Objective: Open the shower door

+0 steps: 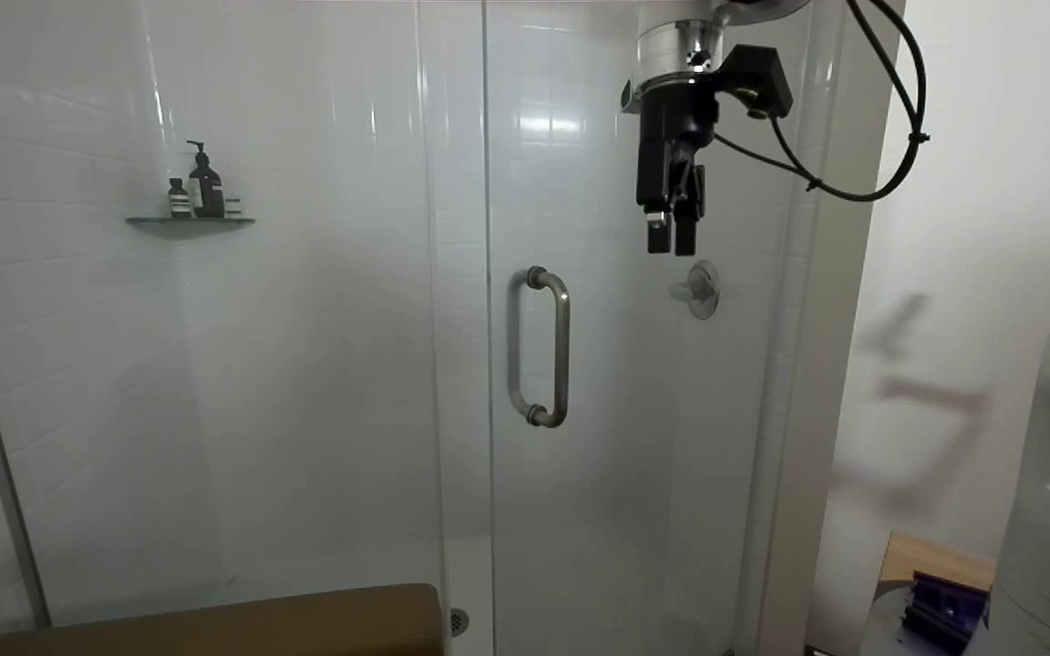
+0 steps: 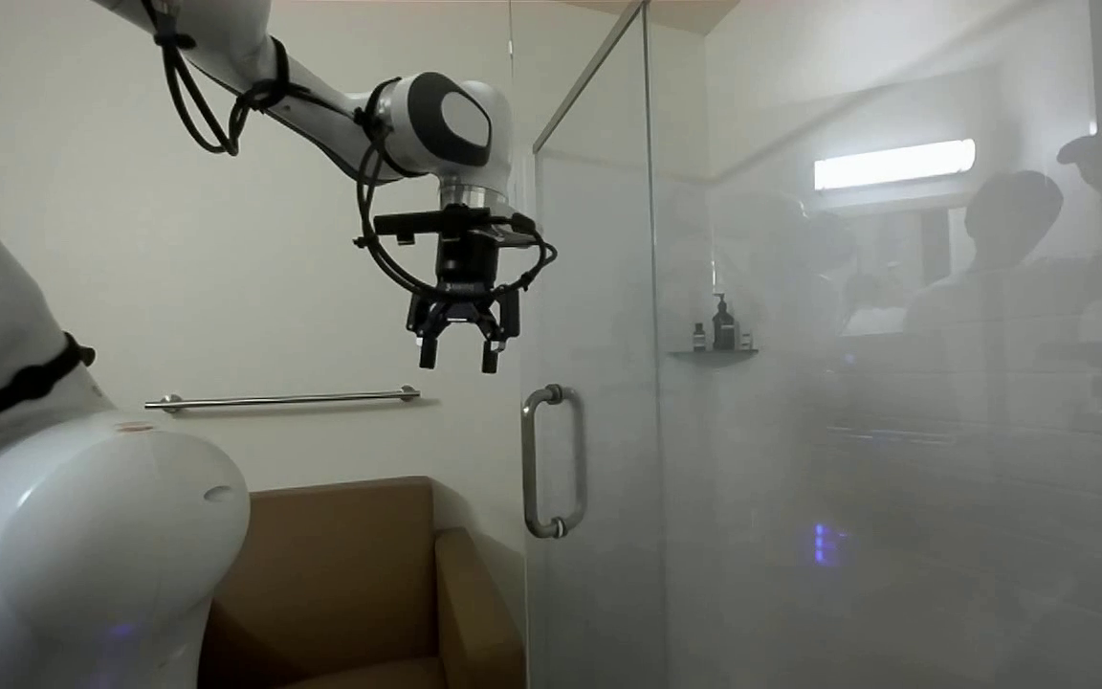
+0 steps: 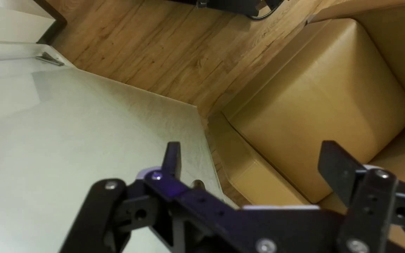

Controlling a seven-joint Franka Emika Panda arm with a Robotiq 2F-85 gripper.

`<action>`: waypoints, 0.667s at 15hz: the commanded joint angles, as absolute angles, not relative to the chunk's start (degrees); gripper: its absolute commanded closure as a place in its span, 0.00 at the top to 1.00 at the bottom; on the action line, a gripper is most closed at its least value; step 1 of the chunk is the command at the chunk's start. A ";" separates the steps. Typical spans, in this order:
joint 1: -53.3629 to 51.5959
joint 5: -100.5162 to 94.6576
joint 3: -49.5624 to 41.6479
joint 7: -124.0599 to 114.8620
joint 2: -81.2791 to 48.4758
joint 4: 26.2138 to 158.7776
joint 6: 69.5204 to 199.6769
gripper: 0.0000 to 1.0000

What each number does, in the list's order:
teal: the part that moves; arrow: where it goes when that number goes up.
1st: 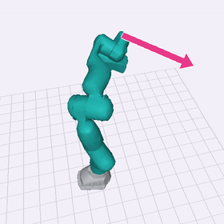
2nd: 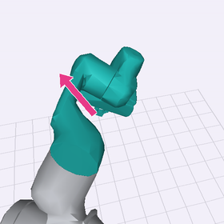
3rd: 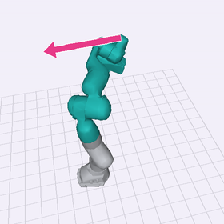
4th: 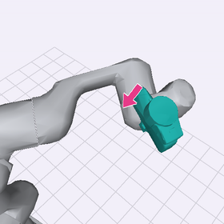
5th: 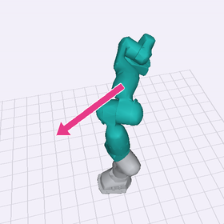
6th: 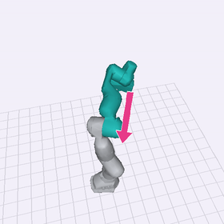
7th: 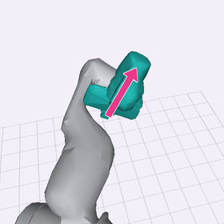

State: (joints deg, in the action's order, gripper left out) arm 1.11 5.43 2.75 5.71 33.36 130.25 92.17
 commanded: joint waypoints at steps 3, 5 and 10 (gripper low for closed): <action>0.43 0.92 5.44 -1.82 39.43 129.69 89.44 1.00; 0.65 0.34 6.21 -3.93 40.74 129.76 89.91 1.00; 0.99 0.36 7.73 -8.72 41.87 129.99 91.38 1.00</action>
State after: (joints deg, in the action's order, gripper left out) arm 1.10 1.60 7.15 -5.14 41.72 129.76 90.85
